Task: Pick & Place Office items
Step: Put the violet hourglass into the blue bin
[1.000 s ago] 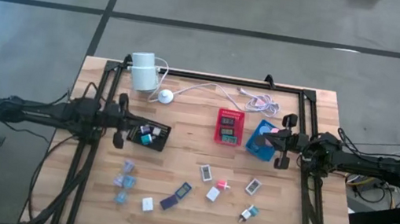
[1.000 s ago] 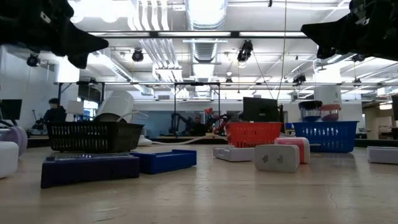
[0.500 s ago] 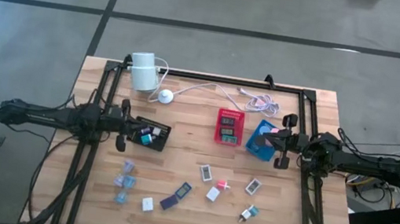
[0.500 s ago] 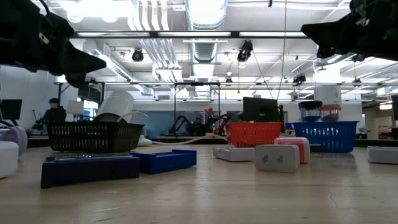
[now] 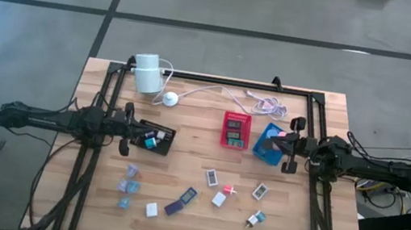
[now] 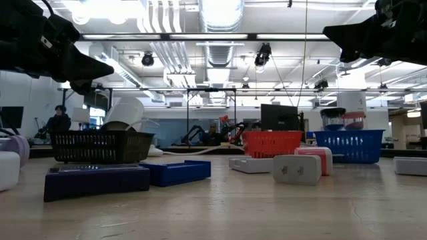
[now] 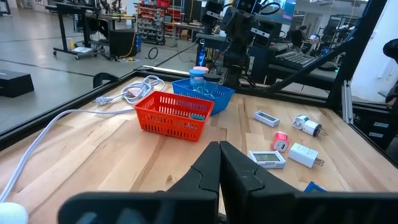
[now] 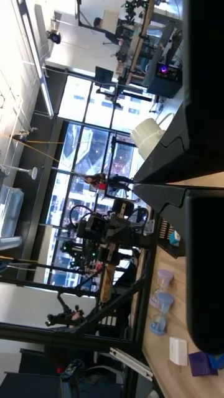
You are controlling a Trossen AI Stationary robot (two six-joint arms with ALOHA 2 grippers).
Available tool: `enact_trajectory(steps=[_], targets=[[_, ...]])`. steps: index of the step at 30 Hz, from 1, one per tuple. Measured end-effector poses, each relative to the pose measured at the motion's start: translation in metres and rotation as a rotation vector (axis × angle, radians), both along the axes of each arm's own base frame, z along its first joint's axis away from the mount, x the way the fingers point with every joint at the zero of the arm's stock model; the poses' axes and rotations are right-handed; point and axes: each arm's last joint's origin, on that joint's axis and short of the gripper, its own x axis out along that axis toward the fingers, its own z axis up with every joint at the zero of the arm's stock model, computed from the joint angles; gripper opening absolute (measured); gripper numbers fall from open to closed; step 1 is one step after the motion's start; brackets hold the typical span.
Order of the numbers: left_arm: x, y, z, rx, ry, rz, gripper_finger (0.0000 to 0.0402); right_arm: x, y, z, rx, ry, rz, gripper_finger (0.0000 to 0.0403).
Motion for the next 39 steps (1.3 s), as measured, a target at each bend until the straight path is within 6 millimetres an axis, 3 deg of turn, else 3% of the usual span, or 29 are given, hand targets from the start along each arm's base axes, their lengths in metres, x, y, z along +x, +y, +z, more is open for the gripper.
enact_trajectory(steps=[13,19,25,29,39], targets=[[0.000,0.000,0.001,0.034,-0.004,-0.003,0.0012,0.000,0.000,0.000,-0.002,0.000,-0.001,0.0008],[-0.001,0.000,0.024,-0.041,-0.043,-0.013,0.0015,0.000,0.000,0.000,0.000,-0.001,0.000,0.0008],[-0.002,-0.002,0.065,-0.211,0.146,0.012,0.0005,0.000,0.000,0.000,0.007,-0.001,0.002,0.0008],[0.009,-0.006,0.084,-0.264,0.342,0.013,0.0003,0.000,0.000,0.000,0.016,-0.001,0.004,0.0008],[0.052,-0.036,0.078,-0.307,0.936,-0.051,0.0011,0.001,0.000,-0.003,0.031,0.025,0.007,0.0008]])
